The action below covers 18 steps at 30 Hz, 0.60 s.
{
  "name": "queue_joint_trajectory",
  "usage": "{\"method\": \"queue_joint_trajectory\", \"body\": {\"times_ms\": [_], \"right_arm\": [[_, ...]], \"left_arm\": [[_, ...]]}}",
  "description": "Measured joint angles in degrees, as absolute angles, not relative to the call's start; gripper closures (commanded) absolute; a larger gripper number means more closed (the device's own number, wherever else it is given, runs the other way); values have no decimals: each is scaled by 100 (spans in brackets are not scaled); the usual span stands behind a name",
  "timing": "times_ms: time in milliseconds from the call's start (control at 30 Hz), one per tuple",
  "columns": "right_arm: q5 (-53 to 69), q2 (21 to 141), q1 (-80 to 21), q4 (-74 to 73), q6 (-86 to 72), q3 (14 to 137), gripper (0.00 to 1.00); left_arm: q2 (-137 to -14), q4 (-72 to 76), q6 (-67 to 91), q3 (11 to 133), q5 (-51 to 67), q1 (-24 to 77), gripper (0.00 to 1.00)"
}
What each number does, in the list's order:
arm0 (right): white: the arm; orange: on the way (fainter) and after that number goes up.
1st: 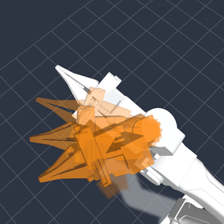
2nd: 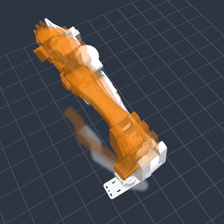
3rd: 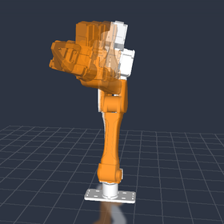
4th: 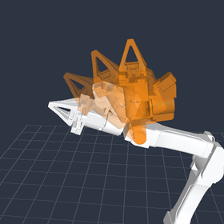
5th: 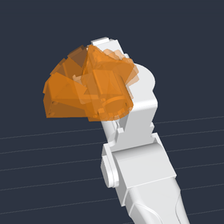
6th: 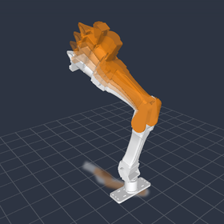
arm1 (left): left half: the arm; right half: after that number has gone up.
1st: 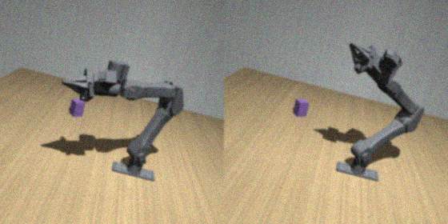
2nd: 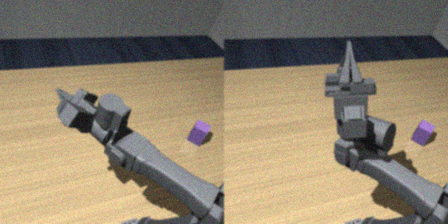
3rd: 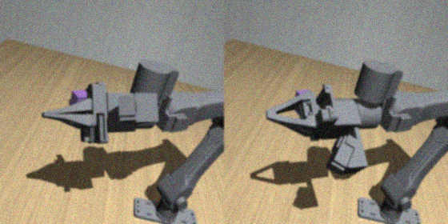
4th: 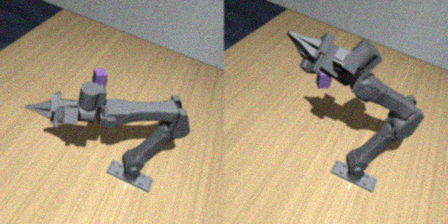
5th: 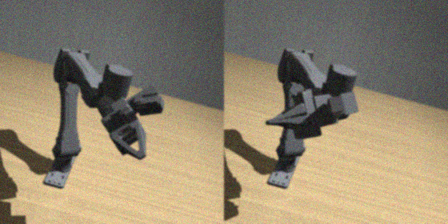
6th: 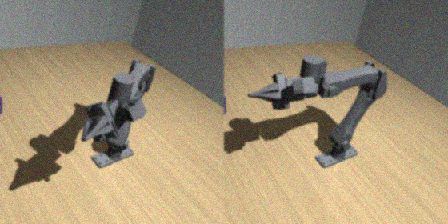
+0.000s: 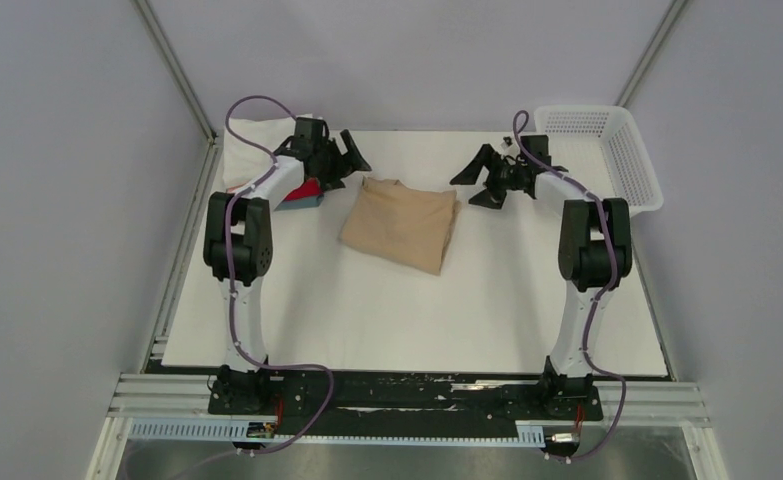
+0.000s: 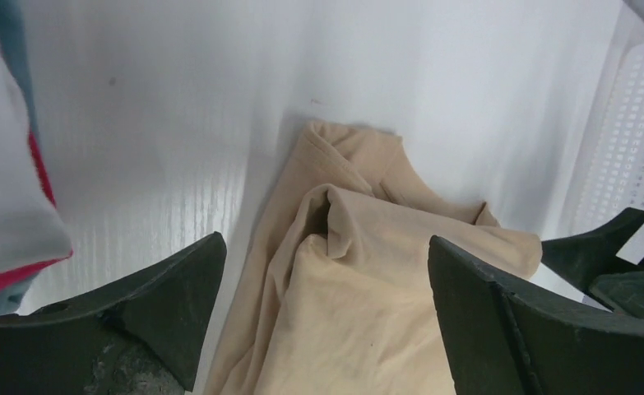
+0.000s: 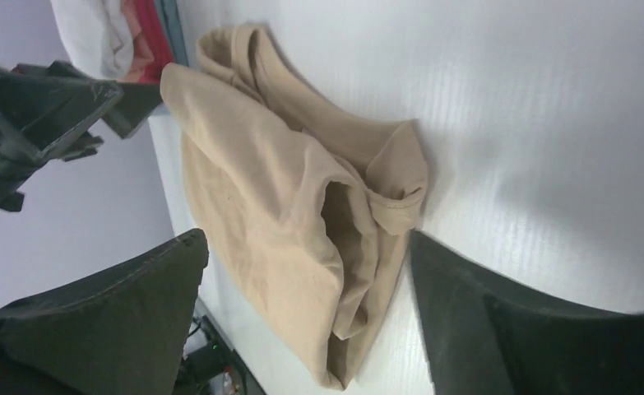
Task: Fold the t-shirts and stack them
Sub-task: Fold the long partially folded tshirt into a neat square, then smooth out wrinkles on the folded tshirt
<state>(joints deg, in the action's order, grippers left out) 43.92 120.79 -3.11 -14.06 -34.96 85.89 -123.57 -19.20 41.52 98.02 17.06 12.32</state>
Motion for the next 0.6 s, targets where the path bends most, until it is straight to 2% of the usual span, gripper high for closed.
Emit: {"method": "queue_joint_trajectory", "body": {"times_ms": [167,333,467,600], "right_arm": [[3671,11382,-423,-1514,-3225,8420,0],[3704,10827,-1031,-1413,-3111,8296,0],[3872,11024,-1538,-1168,-3168,8350,0],[3927,11638,-1553,-998,-3310,8624,0]], "left_arm": [[-11902,-1800,3972,9524,1767,1190,0],[-11395,-1636,3874,9242,2106,1323,0],[-11574,-1540,3822,9421,2624,1518,0],[-12162,-1608,3817,9942,2950,1621,0]]}}
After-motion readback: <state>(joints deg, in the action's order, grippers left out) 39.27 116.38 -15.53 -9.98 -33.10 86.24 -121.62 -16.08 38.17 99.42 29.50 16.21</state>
